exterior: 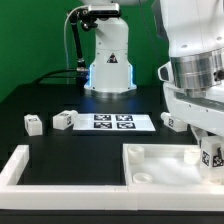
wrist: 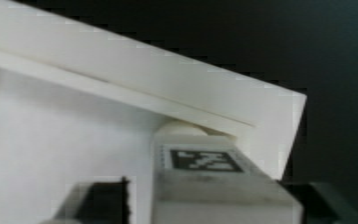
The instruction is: Assemble square table
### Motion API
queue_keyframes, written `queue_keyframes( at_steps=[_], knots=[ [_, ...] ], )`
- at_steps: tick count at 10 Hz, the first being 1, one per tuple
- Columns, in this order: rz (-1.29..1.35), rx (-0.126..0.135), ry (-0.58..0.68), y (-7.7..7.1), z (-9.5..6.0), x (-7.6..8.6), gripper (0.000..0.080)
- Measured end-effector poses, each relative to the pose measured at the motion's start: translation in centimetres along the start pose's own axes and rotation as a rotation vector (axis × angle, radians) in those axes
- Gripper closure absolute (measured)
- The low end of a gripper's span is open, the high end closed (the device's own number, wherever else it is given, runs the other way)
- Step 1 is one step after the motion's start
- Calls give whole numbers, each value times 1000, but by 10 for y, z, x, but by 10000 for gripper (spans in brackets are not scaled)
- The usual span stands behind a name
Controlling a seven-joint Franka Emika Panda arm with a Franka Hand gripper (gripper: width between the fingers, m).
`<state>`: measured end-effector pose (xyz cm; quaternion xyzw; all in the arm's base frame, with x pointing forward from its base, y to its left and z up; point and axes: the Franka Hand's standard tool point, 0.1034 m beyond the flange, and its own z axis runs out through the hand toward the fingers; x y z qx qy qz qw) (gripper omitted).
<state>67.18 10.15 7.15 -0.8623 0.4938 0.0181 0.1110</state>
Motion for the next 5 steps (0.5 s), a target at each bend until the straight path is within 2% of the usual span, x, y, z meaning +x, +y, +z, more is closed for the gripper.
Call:
queue_keyframes(
  at_steps=[1, 2, 5],
  knots=[
    [-181, -20, 16, 0, 0, -1, 299],
    [-325, -35, 22, 0, 1, -3, 171],
    [-532, -36, 19, 0, 0, -2, 151]
  ],
)
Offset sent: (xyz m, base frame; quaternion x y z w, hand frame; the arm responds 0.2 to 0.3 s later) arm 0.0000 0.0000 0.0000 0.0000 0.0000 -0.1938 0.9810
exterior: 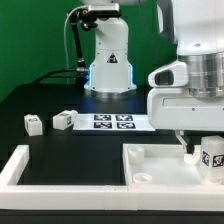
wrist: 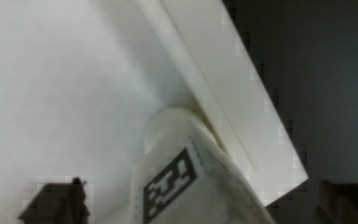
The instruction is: Assemble square table
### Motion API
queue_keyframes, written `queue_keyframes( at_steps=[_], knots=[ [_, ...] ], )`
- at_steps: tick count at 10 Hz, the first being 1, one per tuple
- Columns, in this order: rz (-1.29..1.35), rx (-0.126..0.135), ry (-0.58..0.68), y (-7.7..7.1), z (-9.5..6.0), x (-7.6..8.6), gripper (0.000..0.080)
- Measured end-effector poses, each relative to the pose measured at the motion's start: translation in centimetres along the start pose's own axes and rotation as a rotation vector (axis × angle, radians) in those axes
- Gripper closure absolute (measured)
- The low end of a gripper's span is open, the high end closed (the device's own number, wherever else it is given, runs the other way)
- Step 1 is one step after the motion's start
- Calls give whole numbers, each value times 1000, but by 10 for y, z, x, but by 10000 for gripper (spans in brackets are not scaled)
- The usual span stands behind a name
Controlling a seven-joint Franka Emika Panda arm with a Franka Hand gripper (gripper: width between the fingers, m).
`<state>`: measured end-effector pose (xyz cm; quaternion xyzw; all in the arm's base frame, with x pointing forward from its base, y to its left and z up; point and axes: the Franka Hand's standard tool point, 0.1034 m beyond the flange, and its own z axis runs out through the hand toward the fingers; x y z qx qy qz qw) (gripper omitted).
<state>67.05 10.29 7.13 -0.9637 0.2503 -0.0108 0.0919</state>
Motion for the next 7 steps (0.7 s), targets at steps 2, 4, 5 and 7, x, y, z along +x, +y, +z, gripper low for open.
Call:
queue_keyframes(
  at_steps=[2, 4, 5, 7],
  knots=[
    [-404, -37, 22, -1, -5, 6, 150],
    [-414, -28, 22, -1, -4, 7, 188],
    [-405, -29, 22, -1, -4, 7, 355],
    [-264, -22, 23, -1, -4, 7, 493]
  ],
)
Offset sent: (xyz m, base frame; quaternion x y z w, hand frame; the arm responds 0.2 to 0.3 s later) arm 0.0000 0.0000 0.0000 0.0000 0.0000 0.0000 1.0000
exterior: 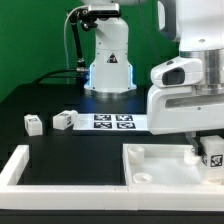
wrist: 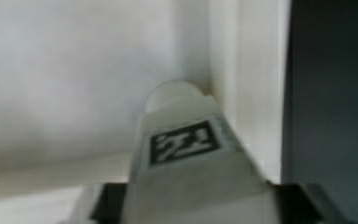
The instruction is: Assemble square table
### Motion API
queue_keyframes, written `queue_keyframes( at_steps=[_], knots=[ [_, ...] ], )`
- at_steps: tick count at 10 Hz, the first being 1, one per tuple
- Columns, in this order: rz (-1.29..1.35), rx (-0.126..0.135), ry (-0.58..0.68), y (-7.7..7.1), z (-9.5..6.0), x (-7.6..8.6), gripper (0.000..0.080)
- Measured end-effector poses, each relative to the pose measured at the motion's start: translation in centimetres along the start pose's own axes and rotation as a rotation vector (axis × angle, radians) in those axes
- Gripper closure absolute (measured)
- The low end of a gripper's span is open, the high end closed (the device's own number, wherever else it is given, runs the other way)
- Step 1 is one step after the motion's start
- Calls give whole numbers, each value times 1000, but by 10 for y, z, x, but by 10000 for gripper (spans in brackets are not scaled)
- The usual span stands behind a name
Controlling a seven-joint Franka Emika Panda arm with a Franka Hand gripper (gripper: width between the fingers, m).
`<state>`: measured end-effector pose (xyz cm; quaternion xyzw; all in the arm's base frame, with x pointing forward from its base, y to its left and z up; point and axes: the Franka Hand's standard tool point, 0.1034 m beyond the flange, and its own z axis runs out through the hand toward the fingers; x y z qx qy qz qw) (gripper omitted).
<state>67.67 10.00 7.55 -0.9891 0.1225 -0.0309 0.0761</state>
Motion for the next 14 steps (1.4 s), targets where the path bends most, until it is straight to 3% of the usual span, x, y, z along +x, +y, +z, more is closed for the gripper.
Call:
queue_keyframes(
  at_steps=[2, 4, 6, 7, 9, 10, 11, 12, 13, 14],
  knots=[
    [95, 0, 0, 0, 0, 0, 509],
    [431, -5, 7, 1, 1, 1, 509],
    [925, 29, -16, 1, 1, 0, 509],
    [1158, 77, -42, 2, 3, 0, 509],
    [1182, 87, -37, 3, 3, -1, 509],
    [1156, 87, -36, 3, 3, -1, 423],
    [1140, 84, -35, 3, 3, -1, 423],
    [939, 60, -13, 2, 1, 1, 212],
    [733, 48, 1, -1, 0, 1, 212],
    [605, 48, 1, -5, 1, -1, 160]
  ],
)
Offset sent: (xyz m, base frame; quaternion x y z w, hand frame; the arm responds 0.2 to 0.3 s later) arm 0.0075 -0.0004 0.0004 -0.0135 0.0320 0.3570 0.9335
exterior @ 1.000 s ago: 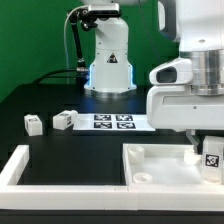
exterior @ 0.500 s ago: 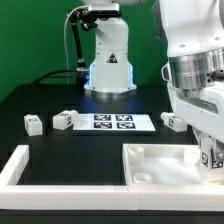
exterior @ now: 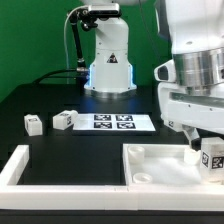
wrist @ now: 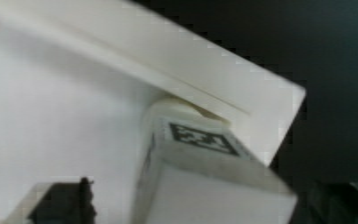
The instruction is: Assemble square table
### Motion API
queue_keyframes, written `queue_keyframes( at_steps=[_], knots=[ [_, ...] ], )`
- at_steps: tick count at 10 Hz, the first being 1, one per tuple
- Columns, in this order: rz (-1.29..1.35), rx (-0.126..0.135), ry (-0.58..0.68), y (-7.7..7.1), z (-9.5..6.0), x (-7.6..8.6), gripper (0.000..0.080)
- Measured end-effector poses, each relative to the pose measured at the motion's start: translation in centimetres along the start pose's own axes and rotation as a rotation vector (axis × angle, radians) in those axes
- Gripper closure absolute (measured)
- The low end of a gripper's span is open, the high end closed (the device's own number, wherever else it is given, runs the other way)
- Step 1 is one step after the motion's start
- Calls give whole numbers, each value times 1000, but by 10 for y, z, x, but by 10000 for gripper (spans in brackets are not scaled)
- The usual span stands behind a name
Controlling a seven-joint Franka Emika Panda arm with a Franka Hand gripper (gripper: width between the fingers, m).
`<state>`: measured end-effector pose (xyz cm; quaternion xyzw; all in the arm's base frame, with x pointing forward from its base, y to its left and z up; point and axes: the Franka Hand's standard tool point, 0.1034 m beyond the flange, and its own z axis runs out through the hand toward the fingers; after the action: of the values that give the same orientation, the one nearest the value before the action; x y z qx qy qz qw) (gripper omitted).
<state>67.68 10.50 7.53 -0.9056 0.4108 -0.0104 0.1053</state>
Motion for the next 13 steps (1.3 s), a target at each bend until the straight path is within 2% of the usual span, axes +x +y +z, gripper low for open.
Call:
queue_keyframes(
  at_steps=[2, 3, 5, 6, 7, 8, 9, 10, 11, 13],
  knots=[
    [-132, 1, 0, 1, 0, 1, 160],
    [-254, -10, 7, 1, 0, 1, 151],
    [-698, -55, 36, -3, 1, 1, 150],
    [-906, -68, 37, -4, 2, 3, 150],
    [-825, -58, 34, -4, 3, 1, 150],
    [-821, -58, 34, -4, 3, 2, 241],
    [-819, -59, 34, -4, 3, 2, 389],
    [-779, -59, 36, -3, 3, 3, 389],
    [-701, -59, 38, -2, 3, 4, 507],
    [-491, -55, 46, 0, 3, 6, 507]
  ],
)
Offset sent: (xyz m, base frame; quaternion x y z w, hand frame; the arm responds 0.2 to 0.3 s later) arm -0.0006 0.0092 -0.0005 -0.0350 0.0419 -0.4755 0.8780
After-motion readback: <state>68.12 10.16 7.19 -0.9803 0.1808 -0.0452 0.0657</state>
